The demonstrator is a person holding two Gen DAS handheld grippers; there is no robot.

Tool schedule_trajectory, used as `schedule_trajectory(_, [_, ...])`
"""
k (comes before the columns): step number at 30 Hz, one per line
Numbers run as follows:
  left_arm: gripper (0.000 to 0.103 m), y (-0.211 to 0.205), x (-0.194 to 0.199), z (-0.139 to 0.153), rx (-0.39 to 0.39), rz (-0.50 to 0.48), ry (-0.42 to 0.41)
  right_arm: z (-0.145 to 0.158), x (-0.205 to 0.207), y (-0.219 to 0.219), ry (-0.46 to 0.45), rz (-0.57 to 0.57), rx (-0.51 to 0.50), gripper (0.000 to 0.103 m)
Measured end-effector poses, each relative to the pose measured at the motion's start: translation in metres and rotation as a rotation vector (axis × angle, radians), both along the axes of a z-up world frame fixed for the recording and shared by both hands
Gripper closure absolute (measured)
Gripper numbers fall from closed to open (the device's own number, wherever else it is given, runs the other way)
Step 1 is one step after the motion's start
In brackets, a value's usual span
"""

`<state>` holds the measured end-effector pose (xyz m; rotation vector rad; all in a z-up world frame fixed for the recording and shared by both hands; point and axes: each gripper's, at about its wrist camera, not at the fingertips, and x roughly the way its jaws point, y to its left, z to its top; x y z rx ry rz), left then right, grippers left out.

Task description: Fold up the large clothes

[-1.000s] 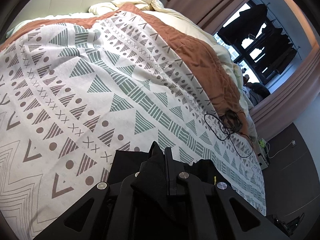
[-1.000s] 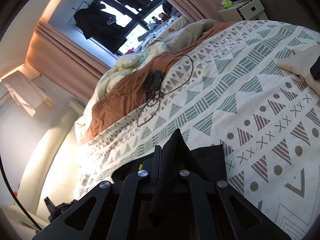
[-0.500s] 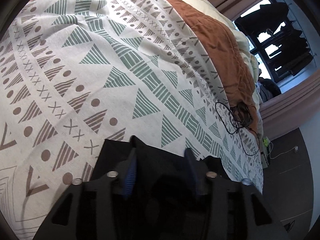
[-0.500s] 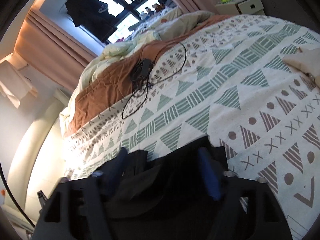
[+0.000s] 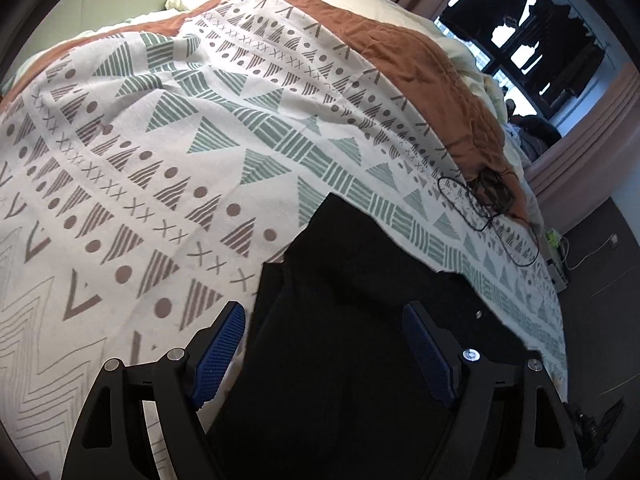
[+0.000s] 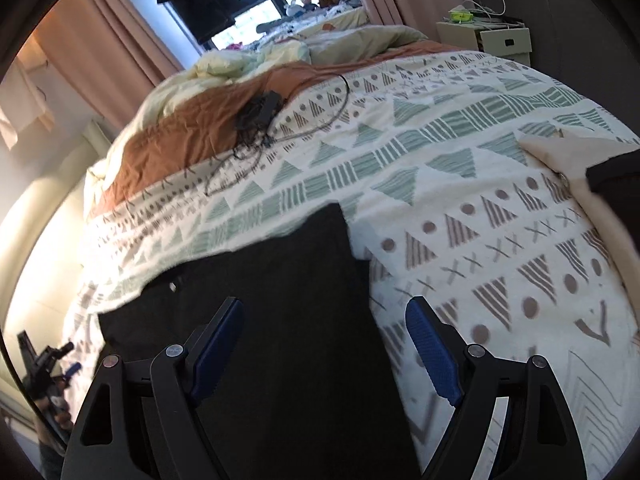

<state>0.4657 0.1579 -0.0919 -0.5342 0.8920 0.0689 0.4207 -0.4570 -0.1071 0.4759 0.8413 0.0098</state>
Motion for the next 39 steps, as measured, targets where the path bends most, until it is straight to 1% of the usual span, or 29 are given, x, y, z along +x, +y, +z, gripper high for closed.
schedule_trajectory(2, [0.021,0.002,-0.01,-0.01,0.055,-0.022,0.049,-0.01,-0.006,-0.003,0.047,0.006,-0.021,0.019])
schedule_trajectory(4, [0.022,0.004,-0.02,-0.019,0.095,-0.035,0.08,-0.021,-0.014,-0.004,0.088,0.013,-0.039,0.019])
schedule_trajectory(6, [0.028,0.008,-0.032,-0.027,0.112,-0.035,0.1,-0.031,-0.025,-0.003,0.116,0.025,-0.055,0.019])
schedule_trajectory(8, [0.038,0.01,-0.042,-0.034,0.099,-0.051,0.11,-0.036,-0.034,-0.002,0.123,0.034,-0.068,0.02])
schedule_trajectory(9, [0.04,0.01,-0.047,-0.038,0.094,-0.057,0.116,-0.039,-0.039,0.0,0.127,0.039,-0.074,0.02])
schedule_trajectory(10, [0.044,0.01,-0.05,-0.041,0.095,-0.062,0.118,-0.04,-0.043,0.001,0.125,0.042,-0.077,0.022])
schedule_trajectory(11, [0.051,0.008,-0.052,-0.042,0.098,-0.07,0.118,-0.041,-0.047,0.002,0.12,0.044,-0.079,0.032])
schedule_trajectory(12, [0.054,0.006,-0.054,-0.043,0.101,-0.082,0.117,-0.041,-0.05,0.003,0.116,0.049,-0.08,0.039])
schedule_trajectory(13, [0.061,0.003,-0.055,-0.043,0.105,-0.094,0.112,-0.042,-0.051,0.004,0.116,0.054,-0.078,0.051])
schedule_trajectory(14, [0.066,0.001,-0.056,-0.043,0.108,-0.104,0.101,-0.042,-0.052,0.005,0.116,0.06,-0.073,0.059])
schedule_trajectory(15, [0.067,-0.002,-0.056,-0.041,0.11,-0.113,0.093,-0.043,-0.052,0.006,0.116,0.066,-0.069,0.063])
schedule_trajectory(16, [0.072,-0.004,-0.055,-0.04,0.112,-0.124,0.082,-0.042,-0.052,0.008,0.114,0.071,-0.068,0.072])
schedule_trajectory(17, [0.081,-0.006,-0.054,-0.039,0.12,-0.13,0.071,-0.042,-0.051,0.01,0.11,0.08,-0.068,0.084])
schedule_trajectory(18, [0.086,-0.007,-0.052,-0.038,0.129,-0.132,0.064,-0.041,-0.049,0.012,0.101,0.09,-0.073,0.089])
schedule_trajectory(19, [0.093,-0.009,-0.05,-0.037,0.137,-0.134,0.056,-0.04,-0.048,0.014,0.094,0.096,-0.076,0.093])
schedule_trajectory(20, [0.098,-0.01,-0.048,-0.036,0.141,-0.134,0.045,-0.038,-0.047,0.016,0.077,0.108,-0.076,0.098])
schedule_trajectory(23, [0.102,-0.011,-0.042,-0.037,0.145,-0.131,0.033,-0.035,-0.041,0.018,0.044,0.121,-0.078,0.099])
schedule_trajectory(28, [0.103,-0.007,-0.031,-0.039,0.131,-0.1,0.022,-0.033,-0.03,0.012,0.023,0.088,-0.068,0.099])
schedule_trajectory(35, [0.103,-0.008,-0.011,-0.045,0.124,-0.08,0.047,-0.033,-0.014,0.007,0.015,0.057,-0.068,0.1])
schedule_trajectory(39, [0.103,-0.009,-0.006,-0.05,0.112,-0.069,0.086,-0.037,-0.015,0.007,0.046,0.029,-0.092,0.1])
